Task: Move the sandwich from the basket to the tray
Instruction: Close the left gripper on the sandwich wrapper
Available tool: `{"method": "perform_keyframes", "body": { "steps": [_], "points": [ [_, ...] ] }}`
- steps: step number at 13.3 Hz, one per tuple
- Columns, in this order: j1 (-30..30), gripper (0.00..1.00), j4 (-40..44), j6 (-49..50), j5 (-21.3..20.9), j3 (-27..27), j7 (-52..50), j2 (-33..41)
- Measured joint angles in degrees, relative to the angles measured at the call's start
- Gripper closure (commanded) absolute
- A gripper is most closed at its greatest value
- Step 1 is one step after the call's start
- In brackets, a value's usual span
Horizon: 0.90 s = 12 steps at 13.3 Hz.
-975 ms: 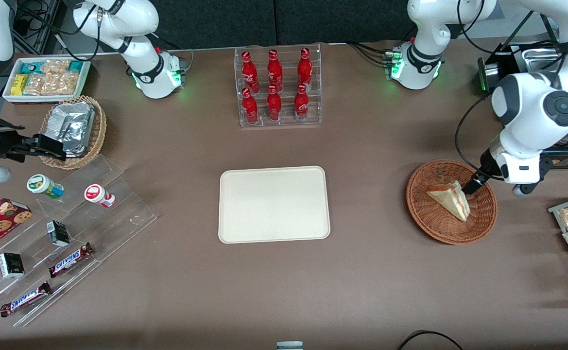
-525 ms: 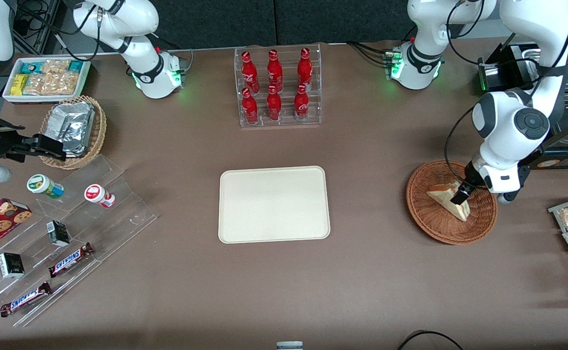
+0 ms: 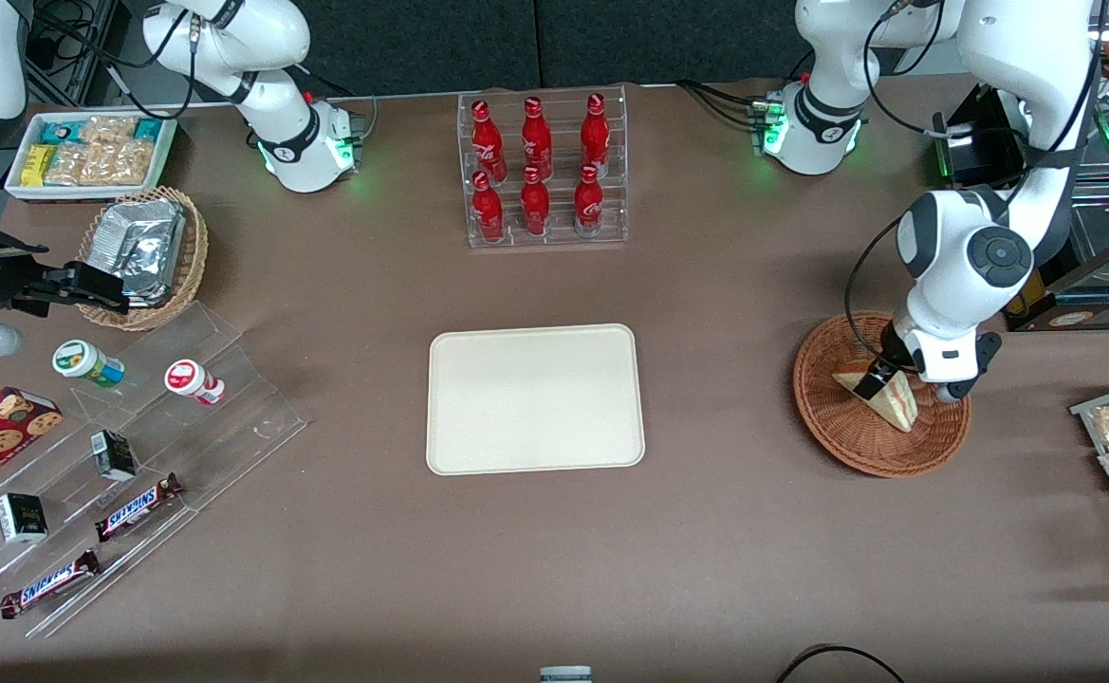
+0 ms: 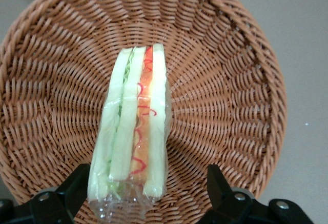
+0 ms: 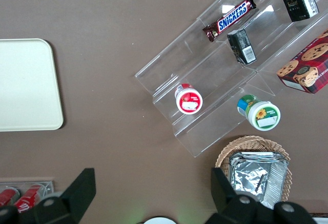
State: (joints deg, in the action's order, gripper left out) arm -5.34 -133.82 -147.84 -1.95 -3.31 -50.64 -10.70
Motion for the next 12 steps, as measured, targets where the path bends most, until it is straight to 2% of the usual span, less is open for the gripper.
{"method": "perform_keyframes", "body": {
  "steps": [1, 3, 5, 6, 8, 9, 12],
  "points": [
    [0.0, 0.02, -0.12, -0.07, 0.0, -0.02, 0.0, -0.18],
    [0.02, 0.21, -0.21, -0.09, 0.0, -0.1, 0.0, -0.21],
    [0.08, 0.43, -0.25, -0.09, 0.0, -0.23, 0.0, -0.22],
    [0.12, 0.57, -0.33, -0.09, 0.0, -0.26, 0.0, -0.29],
    [0.21, 0.77, -0.39, -0.09, 0.0, -0.34, -0.01, -0.41],
    [0.26, 0.81, -0.39, -0.09, 0.0, -0.39, -0.09, -0.41],
    [0.28, 0.82, -0.24, -0.06, -0.01, -0.46, -1.26, -0.34]
  ]
}}
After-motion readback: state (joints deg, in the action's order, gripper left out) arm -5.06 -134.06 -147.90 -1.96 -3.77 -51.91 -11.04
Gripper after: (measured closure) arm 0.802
